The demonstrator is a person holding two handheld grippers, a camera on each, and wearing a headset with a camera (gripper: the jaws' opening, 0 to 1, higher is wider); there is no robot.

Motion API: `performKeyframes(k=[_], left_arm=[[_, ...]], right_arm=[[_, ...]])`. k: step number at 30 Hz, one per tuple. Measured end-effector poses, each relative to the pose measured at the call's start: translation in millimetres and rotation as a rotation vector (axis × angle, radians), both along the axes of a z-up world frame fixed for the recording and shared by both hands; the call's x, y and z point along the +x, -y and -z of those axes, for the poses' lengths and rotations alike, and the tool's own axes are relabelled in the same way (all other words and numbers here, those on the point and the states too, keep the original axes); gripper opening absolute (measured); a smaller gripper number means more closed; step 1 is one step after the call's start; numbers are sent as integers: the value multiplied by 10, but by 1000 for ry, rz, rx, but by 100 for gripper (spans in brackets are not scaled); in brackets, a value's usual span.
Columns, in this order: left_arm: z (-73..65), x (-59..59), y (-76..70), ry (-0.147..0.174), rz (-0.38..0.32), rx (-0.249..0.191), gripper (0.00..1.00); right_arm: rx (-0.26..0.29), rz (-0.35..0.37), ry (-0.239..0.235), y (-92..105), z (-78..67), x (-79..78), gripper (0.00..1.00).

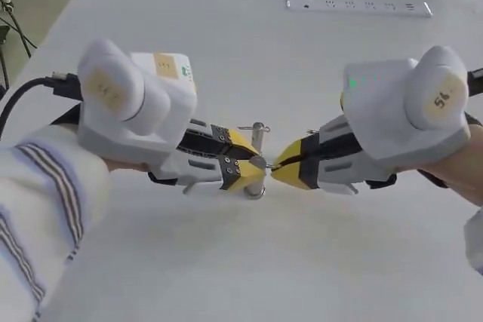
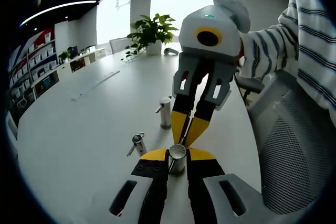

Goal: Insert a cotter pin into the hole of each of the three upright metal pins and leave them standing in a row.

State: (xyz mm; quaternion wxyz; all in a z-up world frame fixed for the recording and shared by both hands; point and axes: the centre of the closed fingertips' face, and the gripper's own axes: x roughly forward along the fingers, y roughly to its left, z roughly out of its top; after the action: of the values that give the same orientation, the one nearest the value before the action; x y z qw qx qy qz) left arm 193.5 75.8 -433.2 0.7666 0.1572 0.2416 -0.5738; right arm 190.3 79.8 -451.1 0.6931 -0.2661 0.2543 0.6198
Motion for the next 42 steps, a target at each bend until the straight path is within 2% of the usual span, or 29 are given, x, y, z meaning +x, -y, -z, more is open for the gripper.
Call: performKeyframes(k=[3,10,17,18,19,20,22,26,28,30,33,34,36,37,38,39,42], left_arm=[[5,-3,1,-2,3,4,9],[2,5,5,-13,-9,-2,9],[-1,10,8,-54,-49,-18,10],[-1,8,6,-43,-42,-17,10],[-11,10,9,-19,-28,-15,10],[-14,1,5,-13,-28,-14,10],[-37,-2,-18,-20,-38,-24,11],[-104,-27,-77,-32,-56,-68,32],[-156,-49,-128,-36,-87,-110,36],[-149,-72,-198,-50,-119,-132,39],[-98,-140,-309,-61,-147,-129,48],[-88,-162,-338,-63,-154,-128,54],[-50,-200,-414,-81,-189,-120,69],[-35,-223,-451,-71,-194,-109,82],[-30,-245,-474,-70,-190,-103,90],[-18,-273,-516,-87,-198,-95,93],[-18,-317,-585,-91,-203,-89,93]], right_arm=[[-17,-36,10,-19,7,4,0],[-25,-60,14,-18,0,19,0],[-12,-42,8,-15,-5,23,0],[-7,-31,8,-19,-4,32,1],[-4,-27,6,-21,-3,30,4],[-3,-25,1,-22,0,23,9],[-1,-27,-10,-27,9,-6,11],[11,-12,-23,-59,29,-33,17],[7,-14,-23,-61,51,-40,18],[6,-17,-24,-85,64,-57,18],[16,-9,-30,-114,63,-47,17],[20,-6,-32,-125,61,-40,17],[24,-5,-34,-137,68,-19,17],[23,-6,-32,-149,72,-16,16],[21,-9,-30,-154,77,-12,16],[21,-12,-31,-164,79,-12,15],[25,-15,-36,-186,77,-9,14]])
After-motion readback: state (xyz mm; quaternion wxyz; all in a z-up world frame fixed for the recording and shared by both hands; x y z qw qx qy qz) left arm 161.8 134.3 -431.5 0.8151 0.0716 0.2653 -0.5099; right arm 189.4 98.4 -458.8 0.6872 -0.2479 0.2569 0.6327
